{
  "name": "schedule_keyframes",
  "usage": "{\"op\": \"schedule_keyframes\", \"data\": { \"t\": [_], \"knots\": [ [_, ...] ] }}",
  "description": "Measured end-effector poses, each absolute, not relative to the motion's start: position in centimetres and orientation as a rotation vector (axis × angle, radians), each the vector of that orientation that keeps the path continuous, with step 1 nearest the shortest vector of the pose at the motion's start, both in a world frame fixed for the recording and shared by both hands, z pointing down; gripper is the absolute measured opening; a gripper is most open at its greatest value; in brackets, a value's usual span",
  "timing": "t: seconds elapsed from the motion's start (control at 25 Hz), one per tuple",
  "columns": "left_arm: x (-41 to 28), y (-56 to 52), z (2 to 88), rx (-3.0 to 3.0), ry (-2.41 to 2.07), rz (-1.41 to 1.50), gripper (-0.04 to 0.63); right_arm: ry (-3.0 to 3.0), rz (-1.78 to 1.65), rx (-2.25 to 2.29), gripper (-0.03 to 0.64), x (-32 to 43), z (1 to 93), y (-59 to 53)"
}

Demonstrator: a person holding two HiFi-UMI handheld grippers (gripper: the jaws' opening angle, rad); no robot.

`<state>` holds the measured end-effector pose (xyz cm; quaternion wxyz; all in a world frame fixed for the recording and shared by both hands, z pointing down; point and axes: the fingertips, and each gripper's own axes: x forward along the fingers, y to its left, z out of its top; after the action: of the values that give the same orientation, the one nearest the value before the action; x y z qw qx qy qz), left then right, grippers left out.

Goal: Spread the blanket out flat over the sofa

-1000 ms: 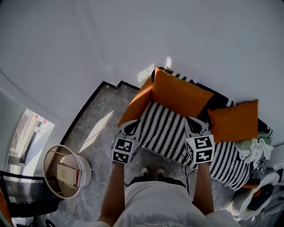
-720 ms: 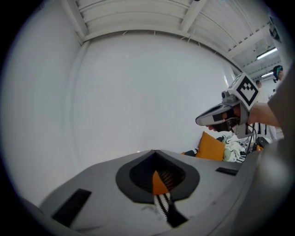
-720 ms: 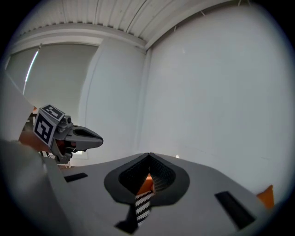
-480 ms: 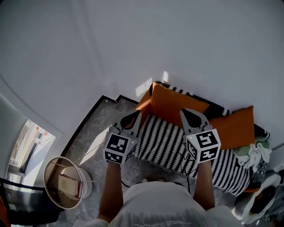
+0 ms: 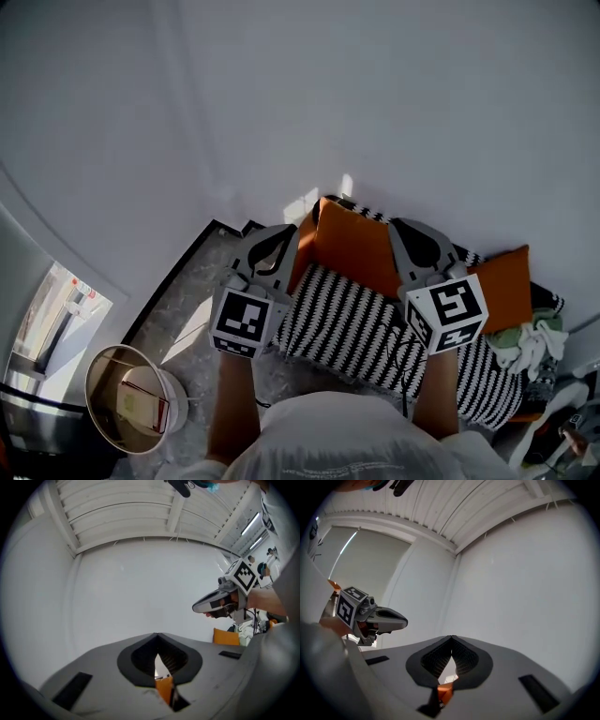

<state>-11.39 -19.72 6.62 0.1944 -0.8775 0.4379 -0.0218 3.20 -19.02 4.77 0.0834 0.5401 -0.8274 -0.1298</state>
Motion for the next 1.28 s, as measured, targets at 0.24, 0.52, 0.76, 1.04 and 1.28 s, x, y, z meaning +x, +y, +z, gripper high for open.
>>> {"op": "schedule_keyframes", "data": {
  "t": [0.24, 0.52, 0.76, 1.04, 1.28],
  "knots": [
    [-11.0, -19.9, 5.2, -2.438, 1.192, -0.041, 0.011, -2.455, -0.444, 1.581, 0.002, 2.5, 4.3, -19.0],
    [-10.0, -20.5, 5.5, -2.439, 1.163, -0.062, 0.011, -2.442, -0.406, 1.552, 0.002, 2.6, 5.6, -20.0],
    [-9.8, -20.8, 5.8, -2.443, 1.163, -0.065, 0.010, -2.429, -0.403, 1.550, 0.002, 2.7, 5.9, -20.4],
    [-10.1, -21.2, 7.2, -2.453, 1.179, -0.097, 0.010, -2.432, -0.378, 1.553, 0.002, 2.7, 6.8, -20.7],
    [-10.9, -21.4, 7.7, -2.455, 1.222, -0.049, 0.010, -2.419, -0.350, 1.535, 0.002, 2.7, 8.2, -21.0]
  ]
}}
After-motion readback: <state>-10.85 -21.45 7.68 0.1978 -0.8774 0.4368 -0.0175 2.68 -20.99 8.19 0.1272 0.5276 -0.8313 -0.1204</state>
